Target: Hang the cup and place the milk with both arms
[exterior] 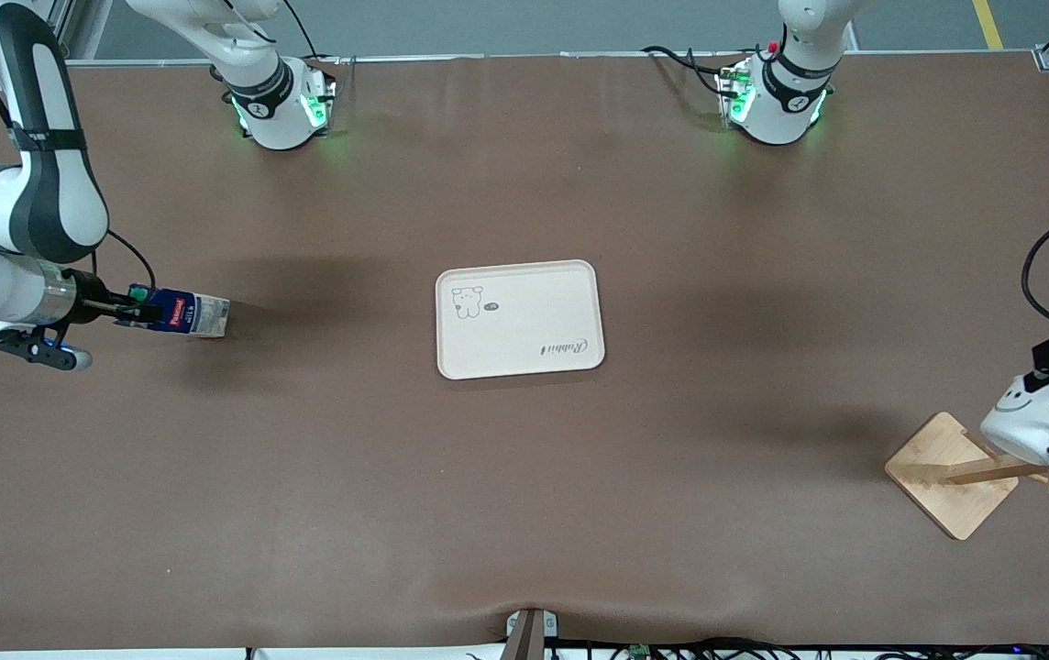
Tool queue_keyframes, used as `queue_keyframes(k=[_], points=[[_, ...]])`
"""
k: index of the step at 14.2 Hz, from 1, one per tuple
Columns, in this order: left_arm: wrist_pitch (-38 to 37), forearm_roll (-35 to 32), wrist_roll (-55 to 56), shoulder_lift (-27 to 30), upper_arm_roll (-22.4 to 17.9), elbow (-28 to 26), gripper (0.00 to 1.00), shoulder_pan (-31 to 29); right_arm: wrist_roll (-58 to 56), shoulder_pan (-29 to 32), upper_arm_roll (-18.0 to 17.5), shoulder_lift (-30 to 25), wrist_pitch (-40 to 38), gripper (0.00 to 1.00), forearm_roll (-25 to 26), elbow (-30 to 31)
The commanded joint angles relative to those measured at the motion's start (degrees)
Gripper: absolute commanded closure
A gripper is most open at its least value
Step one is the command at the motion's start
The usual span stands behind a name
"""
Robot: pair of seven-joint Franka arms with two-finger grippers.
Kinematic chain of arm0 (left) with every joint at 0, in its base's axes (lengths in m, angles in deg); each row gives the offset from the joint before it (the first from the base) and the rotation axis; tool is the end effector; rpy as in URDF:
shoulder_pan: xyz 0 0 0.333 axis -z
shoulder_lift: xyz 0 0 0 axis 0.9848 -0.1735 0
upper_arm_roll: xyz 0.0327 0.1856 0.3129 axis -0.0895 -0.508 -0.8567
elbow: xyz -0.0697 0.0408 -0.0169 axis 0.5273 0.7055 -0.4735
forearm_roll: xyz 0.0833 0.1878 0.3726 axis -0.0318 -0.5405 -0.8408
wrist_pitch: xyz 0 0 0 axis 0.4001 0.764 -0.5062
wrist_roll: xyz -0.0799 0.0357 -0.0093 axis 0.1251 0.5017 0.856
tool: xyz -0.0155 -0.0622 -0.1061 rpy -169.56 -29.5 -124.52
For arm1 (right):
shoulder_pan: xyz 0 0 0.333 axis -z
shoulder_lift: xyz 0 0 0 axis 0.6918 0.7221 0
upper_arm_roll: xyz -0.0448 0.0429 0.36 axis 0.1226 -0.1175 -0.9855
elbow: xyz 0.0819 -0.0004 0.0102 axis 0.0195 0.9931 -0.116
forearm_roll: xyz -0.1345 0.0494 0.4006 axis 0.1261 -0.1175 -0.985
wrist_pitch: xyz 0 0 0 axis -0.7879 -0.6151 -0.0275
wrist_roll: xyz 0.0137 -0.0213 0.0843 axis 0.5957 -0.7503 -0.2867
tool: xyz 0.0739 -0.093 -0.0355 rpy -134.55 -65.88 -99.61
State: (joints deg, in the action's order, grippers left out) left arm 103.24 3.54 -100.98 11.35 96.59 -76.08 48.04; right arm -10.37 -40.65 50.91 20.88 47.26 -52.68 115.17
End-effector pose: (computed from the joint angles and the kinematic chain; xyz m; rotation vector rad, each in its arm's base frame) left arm 0.7189 0.0930 0.5791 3.0512 -0.3640 0.3403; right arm 0.5795 -0.1083 0.3547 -3.0744 0.4674 0.4141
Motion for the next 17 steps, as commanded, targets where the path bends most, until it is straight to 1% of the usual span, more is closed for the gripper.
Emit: queue_keyframes(k=[1,2,3,4,8,10,13,14,15,17], points=[[-3.5,0.3,11.6,3.1,0.4,-0.4,0.0,1.1,-1.2,1.5,-1.1,-1.6,0.5,0.29,0.3,1.4],[-5.0,0.3,16.9,4.1,0.6,-0.3,0.0,2.3,-1.2,1.5,-1.2,-1.6,0.6,0.09,0.2,1.0],[-6.6,0.3,21.2,5.2,0.7,-0.3,0.0,3.2,-1.2,1.4,-1.2,-1.6,0.6,0.0,0.1,0.8],[-8.8,0.3,23.7,6.2,0.7,-0.1,0.0,3.8,-1.2,1.4,-1.2,-1.6,0.6,0.0,0.1,0.5],[-15.6,0.3,24.6,10.3,1.4,0.1,0.0,3.9,-1.2,1.4,-1.1,-1.5,0.4,0.0,0.1,-0.6],[-17.1,0.3,24.6,11.4,1.4,0.2,0.0,3.9,-1.2,1.2,-1.2,-1.4,0.1,0.0,0.1,-2.1],[-18.2,0.4,24.5,13.6,1.3,0.3,0.0,4.3,-1.3,0.9,-1.3,-1.0,-0.1,0.0,0.2,-6.8],[-18.4,0.6,24.6,15.2,0.6,-0.2,0.0,6.4,-1.5,0.8,-1.3,-0.8,-0.1,0.0,0.2,-8.2],[-19.4,0.4,24.6,15.9,-2.0,-0.3,0.0,8.7,-2.0,0.8,-1.3,-0.6,-0.1,0.0,0.2,-9.1],[-24.5,1.1,24.1,17.2,-11.5,-0.3,0.0,17.2,-2.6,0.8,-1.3,-0.4,-0.1,0.0,0.2,-9.8]])
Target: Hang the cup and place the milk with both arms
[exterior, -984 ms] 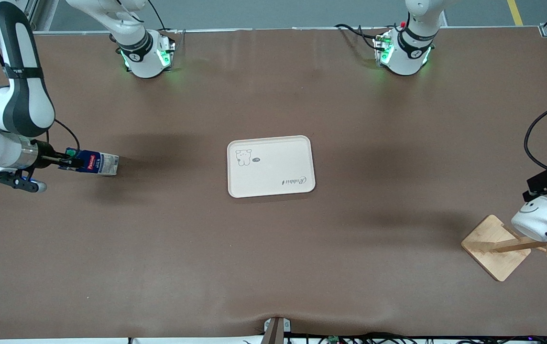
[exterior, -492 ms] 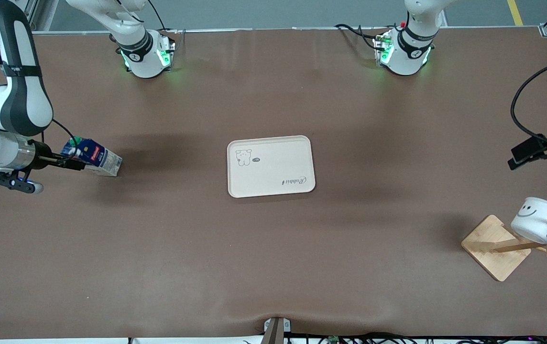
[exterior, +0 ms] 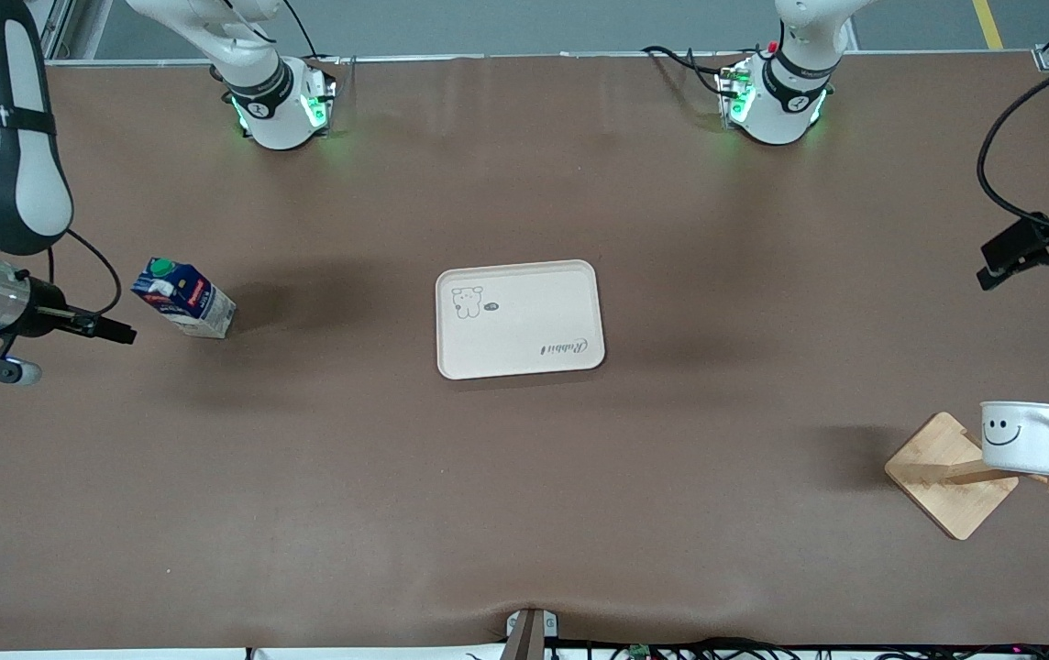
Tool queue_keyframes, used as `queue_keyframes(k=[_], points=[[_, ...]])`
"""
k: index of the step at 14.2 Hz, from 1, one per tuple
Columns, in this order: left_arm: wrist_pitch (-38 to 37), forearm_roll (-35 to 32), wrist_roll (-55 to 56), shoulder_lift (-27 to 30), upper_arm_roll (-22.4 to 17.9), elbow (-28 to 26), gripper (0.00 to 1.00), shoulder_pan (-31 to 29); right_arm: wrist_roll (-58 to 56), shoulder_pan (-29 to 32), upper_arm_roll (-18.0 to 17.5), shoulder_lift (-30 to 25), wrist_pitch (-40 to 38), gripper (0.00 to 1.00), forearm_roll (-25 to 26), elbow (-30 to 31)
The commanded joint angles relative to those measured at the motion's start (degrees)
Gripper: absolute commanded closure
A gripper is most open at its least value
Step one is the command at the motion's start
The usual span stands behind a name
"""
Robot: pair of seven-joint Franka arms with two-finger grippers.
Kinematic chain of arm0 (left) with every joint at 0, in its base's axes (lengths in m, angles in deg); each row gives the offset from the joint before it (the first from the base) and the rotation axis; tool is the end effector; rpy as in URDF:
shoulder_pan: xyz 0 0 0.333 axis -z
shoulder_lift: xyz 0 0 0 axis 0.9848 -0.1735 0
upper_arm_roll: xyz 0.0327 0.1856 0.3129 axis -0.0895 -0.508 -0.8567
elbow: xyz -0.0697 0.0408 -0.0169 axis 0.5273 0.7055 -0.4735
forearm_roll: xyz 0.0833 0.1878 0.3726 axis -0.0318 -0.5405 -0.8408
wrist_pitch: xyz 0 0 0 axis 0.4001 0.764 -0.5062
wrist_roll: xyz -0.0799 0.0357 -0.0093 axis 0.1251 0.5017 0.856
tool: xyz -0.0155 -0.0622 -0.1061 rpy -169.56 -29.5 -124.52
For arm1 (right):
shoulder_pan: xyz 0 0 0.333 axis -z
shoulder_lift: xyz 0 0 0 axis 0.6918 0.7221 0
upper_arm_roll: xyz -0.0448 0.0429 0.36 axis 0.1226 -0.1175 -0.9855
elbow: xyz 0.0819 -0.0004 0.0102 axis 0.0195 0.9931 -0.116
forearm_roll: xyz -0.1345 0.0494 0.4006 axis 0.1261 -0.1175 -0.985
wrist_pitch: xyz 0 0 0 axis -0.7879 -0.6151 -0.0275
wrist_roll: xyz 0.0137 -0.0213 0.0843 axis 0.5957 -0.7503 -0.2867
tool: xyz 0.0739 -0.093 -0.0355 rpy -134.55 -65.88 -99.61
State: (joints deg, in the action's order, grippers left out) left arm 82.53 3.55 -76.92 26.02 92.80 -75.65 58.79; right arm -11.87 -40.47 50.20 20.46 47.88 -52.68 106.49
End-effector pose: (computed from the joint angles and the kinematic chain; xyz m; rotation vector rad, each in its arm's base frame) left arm 0.6147 -0.0279 0.6985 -3.1033 -0.0696 -0.1231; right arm 0.6242 -0.1095 0.4299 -3.1095 0.4110 0.1499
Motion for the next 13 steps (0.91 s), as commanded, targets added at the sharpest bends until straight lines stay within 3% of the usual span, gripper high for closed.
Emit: queue_keyframes(k=[1,5,8,13], points=[[-5.1,1.7,0.1,3.1,-11.0,-0.8,0.0,9.4,-1.1,0.7,-0.6,0.0,-0.8,0.0,0.2,-1.1],[-7.4,1.9,-0.3,6.3,-21.1,-3.5,0.0,19.4,-1.4,0.6,-0.6,0.8,-0.8,0.0,0.2,-4.1],[-5.6,2.1,-0.2,8.7,-21.8,-7.5,0.0,20.1,-2.4,0.5,-0.6,1.9,-0.8,0.0,0.2,-6.8],[-3.3,3.6,-1.4,9.3,-22.2,-7.6,0.0,19.8,-3.6,-1.5,-0.6,2.1,-2.3,0.0,0.7,-9.9]])
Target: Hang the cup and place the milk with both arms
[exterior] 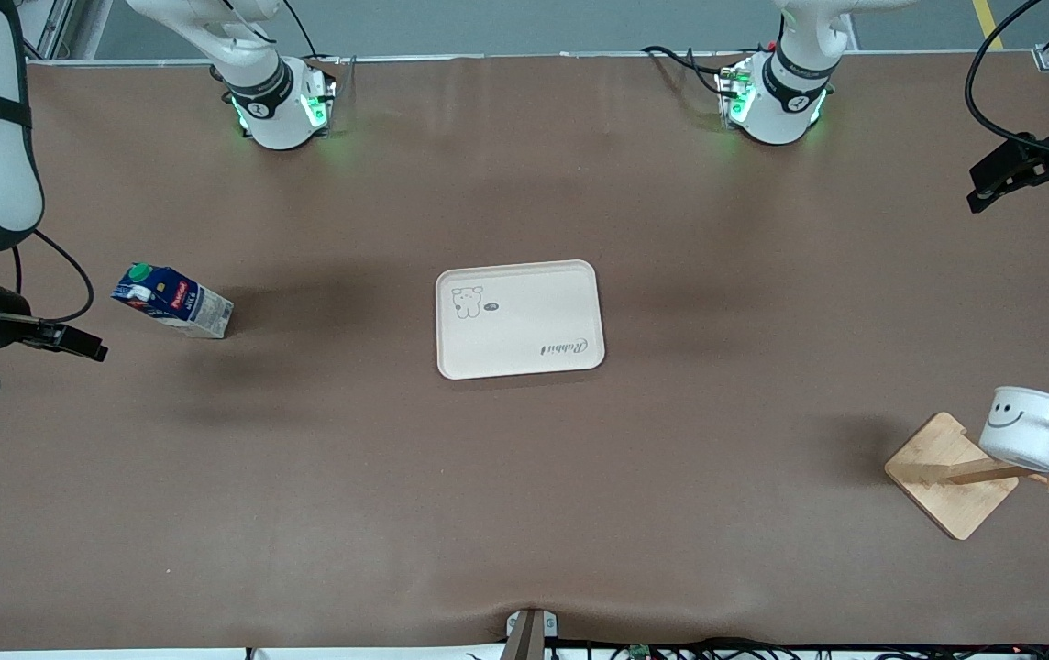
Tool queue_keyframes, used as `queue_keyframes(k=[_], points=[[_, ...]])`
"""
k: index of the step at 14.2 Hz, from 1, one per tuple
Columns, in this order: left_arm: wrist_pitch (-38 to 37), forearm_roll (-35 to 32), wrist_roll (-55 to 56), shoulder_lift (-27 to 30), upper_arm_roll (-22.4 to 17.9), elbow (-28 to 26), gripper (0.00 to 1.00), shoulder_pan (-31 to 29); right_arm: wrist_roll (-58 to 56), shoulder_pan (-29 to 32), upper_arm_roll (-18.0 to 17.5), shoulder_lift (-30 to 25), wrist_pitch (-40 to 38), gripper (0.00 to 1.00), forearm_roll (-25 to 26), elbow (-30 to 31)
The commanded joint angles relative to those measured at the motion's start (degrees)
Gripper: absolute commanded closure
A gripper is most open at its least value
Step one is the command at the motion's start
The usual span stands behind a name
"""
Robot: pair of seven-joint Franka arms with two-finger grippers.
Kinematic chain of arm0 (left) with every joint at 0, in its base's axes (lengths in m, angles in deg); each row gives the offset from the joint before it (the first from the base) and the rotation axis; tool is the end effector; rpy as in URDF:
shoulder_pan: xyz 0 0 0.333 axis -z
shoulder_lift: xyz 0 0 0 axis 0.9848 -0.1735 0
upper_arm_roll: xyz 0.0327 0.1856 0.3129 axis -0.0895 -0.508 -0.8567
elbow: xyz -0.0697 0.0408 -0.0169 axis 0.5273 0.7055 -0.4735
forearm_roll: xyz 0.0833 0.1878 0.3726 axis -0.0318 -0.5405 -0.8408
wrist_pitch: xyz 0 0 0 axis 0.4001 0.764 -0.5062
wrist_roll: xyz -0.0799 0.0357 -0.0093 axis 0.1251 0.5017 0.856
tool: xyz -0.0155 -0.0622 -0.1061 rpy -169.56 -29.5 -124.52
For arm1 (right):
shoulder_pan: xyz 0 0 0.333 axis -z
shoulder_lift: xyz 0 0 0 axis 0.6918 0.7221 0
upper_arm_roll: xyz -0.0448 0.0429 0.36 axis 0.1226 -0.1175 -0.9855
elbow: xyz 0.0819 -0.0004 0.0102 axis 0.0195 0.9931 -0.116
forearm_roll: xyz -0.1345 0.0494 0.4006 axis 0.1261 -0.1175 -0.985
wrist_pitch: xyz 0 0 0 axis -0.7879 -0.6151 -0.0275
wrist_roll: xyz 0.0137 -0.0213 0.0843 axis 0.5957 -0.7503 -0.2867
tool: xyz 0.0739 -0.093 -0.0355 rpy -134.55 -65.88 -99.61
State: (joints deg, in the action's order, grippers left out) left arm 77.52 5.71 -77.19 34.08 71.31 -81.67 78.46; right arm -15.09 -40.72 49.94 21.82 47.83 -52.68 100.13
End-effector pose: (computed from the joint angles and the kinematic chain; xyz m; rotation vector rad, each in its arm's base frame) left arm 0.5556 -0.0262 0.7154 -3.0927 -0.1068 -0.0287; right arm 0.6527 -0.1072 0.4694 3.1221 -0.3060 -0.0148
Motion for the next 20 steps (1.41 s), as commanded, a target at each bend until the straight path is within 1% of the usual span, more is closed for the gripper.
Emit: queue_keyframes(k=[1,3,4,5,7,9,12,14,16,18,20], points=[[1.9,1.4,-1.7,1.1,-0.7,-1.6,0.0,0.1,-0.2,-2.2,-0.2,0.4,-6.0,0.0,1.1,-5.6],[2.0,1.4,-1.4,0.8,-0.7,-1.8,0.0,0.4,-1.0,-1.1,-0.1,-0.3,-14.9,0.0,0.9,-11.7],[1.9,1.4,-0.8,0.6,-0.6,-1.8,0.0,0.4,-1.0,-0.9,-0.2,-0.4,-17.6,0.0,0.7,-14.8],[1.9,1.4,-0.8,0.6,-0.6,-1.7,0.0,0.3,-1.0,-1.0,-0.3,-1.2,-20.5,0.0,0.7,-16.3],[1.9,0.5,-1.6,0.2,-0.7,-1.4,0.0,0.2,-1.0,-1.0,-0.2,-4.6,-25.4,0.0,1.0,-16.3],[1.9,0.4,-1.2,-0.4,-0.7,-1.0,0.0,0.5,-1.2,-0.3,-0.1,-8.1,-25.8,0.0,0.3,-16.1],[1.8,0.4,-1.4,-0.8,-0.7,-0.3,0.0,0.3,-0.4,-1.6,-0.5,-11.1,-25.7,0.0,0.9,-14.6],[1.6,0.3,-1.4,-0.8,-0.7,0.3,0.0,0.3,0.6,-1.8,-0.6,-15.8,-23.2,0.0,0.9,-9.4],[1.3,0.3,-1.4,-0.8,-0.7,0.3,0.0,0.3,5.6,-2.0,-0.8,-20.1,-21.4,0.0,0.9,-5.5],[1.4,0.4,-1.6,-0.9,-0.6,0.3,0.0,0.3,6.3,-2.0,-1.0,-20.5,-22.4,0.0,0.8,-5.1],[1.3,0.8,-1.3,-0.9,-0.6,0.3,0.0,0.3,6.3,-2.0,-1.0,-18.7,-21.3,0.0,0.2,-5.6]])
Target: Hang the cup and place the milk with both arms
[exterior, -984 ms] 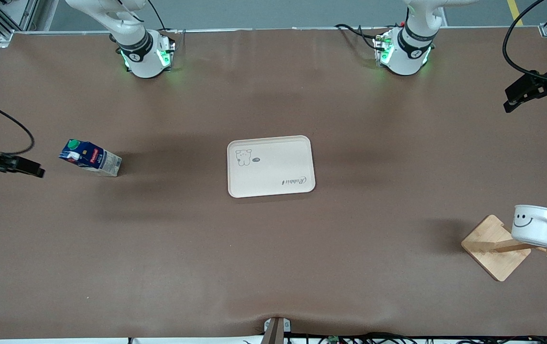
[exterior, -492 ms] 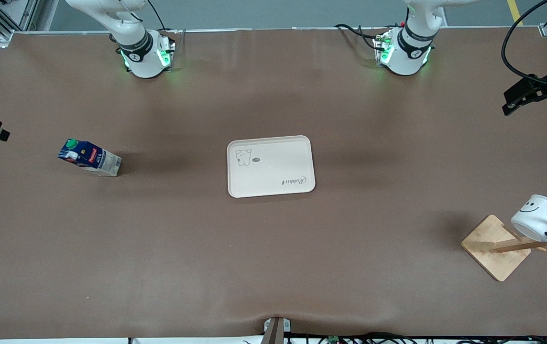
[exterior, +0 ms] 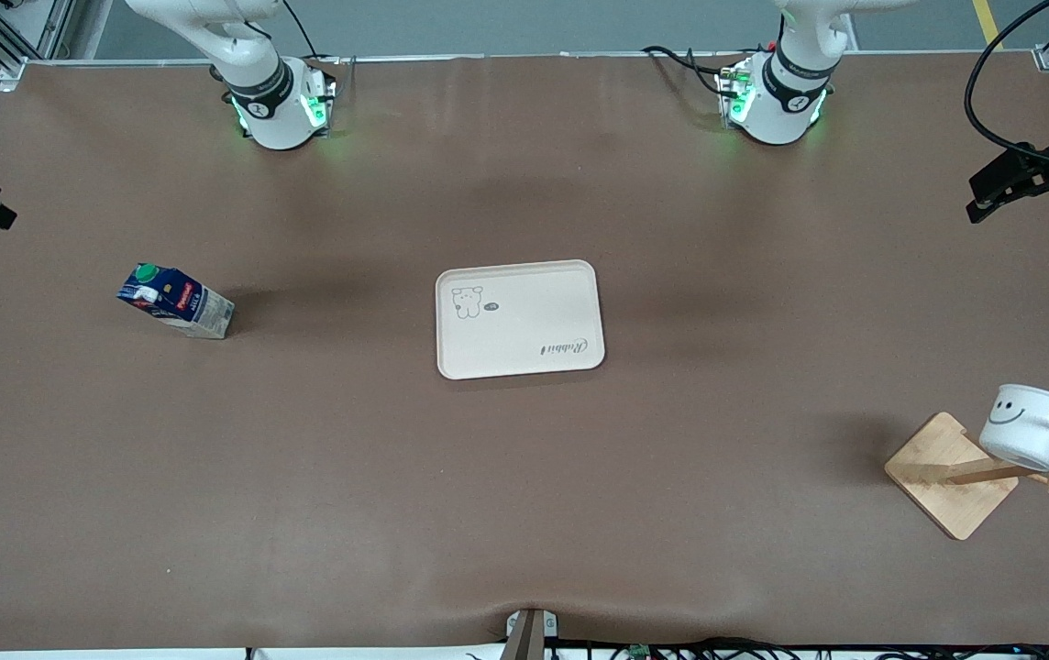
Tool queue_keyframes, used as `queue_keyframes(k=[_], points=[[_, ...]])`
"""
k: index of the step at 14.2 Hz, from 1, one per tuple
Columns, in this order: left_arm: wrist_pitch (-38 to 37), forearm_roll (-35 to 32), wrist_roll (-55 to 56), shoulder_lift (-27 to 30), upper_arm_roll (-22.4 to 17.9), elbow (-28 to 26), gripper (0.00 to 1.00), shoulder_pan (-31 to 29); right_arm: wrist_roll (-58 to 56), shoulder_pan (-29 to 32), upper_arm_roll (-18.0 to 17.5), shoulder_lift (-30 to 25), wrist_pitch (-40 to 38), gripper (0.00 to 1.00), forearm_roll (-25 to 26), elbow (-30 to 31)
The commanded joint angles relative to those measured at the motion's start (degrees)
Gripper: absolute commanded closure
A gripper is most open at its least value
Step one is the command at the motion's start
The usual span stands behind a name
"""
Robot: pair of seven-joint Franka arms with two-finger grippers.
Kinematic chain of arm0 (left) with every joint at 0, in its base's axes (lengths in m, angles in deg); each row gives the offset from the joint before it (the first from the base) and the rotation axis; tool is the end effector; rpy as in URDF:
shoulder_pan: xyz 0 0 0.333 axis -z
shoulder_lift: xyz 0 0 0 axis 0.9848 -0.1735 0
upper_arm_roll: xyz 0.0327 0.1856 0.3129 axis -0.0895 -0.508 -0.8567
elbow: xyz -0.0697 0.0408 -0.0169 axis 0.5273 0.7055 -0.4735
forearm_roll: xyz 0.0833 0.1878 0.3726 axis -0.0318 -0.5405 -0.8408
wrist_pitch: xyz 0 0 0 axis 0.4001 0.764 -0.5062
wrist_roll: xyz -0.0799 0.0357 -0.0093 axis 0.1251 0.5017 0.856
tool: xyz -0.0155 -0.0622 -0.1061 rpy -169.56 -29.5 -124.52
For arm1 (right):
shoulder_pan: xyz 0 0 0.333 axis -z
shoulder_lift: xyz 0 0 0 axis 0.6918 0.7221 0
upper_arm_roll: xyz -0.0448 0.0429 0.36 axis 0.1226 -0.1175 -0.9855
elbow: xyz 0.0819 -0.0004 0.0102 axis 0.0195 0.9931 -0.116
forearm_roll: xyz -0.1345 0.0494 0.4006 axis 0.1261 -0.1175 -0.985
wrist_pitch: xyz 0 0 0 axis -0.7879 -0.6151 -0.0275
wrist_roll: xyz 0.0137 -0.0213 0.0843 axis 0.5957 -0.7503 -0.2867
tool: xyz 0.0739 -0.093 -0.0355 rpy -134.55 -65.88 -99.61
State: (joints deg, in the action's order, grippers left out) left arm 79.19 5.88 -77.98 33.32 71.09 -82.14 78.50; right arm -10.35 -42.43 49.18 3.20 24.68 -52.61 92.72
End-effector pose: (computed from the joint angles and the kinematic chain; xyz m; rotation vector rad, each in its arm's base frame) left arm 0.5643 -0.0250 0.7065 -3.0977 -0.0882 -0.0395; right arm 0.5390 -0.0720 0.6965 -3.0892 0.3540 -0.0614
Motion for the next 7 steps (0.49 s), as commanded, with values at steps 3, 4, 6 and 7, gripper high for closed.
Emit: queue_keyframes(k=[3,4,6,7], points=[[-0.2,1.0,-0.1,-0.4,-0.3,0.7,0.0,0.6,2.8,-0.5,-0.2,1.4,4.0,0.0,-0.9,1.3],[-0.3,1.0,0.0,-0.5,-0.1,0.7,0.0,0.8,3.0,0.2,0.0,1.6,3.7,0.0,-3.8,1.3],[-0.3,1.0,-0.2,-0.6,-0.1,0.6,0.0,0.7,2.9,-0.1,0.0,1.6,3.4,0.0,-4.7,0.3],[-0.3,1.1,-0.3,-0.5,-0.1,0.5,0.0,0.6,2.9,-0.5,-0.1,1.6,3.2,0.0,-4.3,-0.4]])
